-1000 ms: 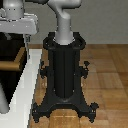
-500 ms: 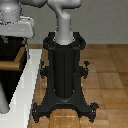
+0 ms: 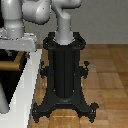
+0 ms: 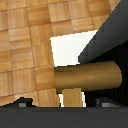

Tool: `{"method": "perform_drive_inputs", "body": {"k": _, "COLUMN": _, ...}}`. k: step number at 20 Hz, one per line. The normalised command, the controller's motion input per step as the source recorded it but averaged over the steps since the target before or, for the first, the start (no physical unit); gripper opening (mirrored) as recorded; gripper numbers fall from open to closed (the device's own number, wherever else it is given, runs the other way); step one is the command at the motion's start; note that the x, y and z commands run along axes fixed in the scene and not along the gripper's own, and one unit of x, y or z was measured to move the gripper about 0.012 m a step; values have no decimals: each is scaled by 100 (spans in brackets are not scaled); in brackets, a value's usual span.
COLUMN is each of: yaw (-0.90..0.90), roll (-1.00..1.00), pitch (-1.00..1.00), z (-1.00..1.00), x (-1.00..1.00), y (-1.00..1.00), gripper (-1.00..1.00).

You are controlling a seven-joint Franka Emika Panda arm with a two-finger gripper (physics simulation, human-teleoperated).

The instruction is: Open the door by pressing down and pulling on the handle.

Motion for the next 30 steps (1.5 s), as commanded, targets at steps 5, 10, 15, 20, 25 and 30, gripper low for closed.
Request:
{"method": "perform_drive_inputs", "body": {"k": 5, "yaw": 0, "roll": 0, "pitch": 0, "z": -40, "x": 0, "y": 0, "gripper": 100}}
{"method": "perform_drive_inputs", "body": {"k": 10, "yaw": 0, "roll": 0, "pitch": 0, "z": -20, "x": 0, "y": 0, "gripper": 100}}
{"method": "perform_drive_inputs", "body": {"k": 15, "yaw": 0, "roll": 0, "pitch": 0, "z": 0, "x": 0, "y": 0, "gripper": -100}}
{"method": "perform_drive_inputs", "body": {"k": 20, "yaw": 0, "roll": 0, "pitch": 0, "z": 0, "x": 0, "y": 0, "gripper": -100}}
{"method": "perform_drive_inputs", "body": {"k": 25, "yaw": 0, "roll": 0, "pitch": 0, "z": 0, "x": 0, "y": 0, "gripper": -100}}
{"method": "perform_drive_inputs", "body": {"k": 30, "yaw": 0, "roll": 0, "pitch": 0, "z": 0, "x": 0, "y": 0, "gripper": -100}}
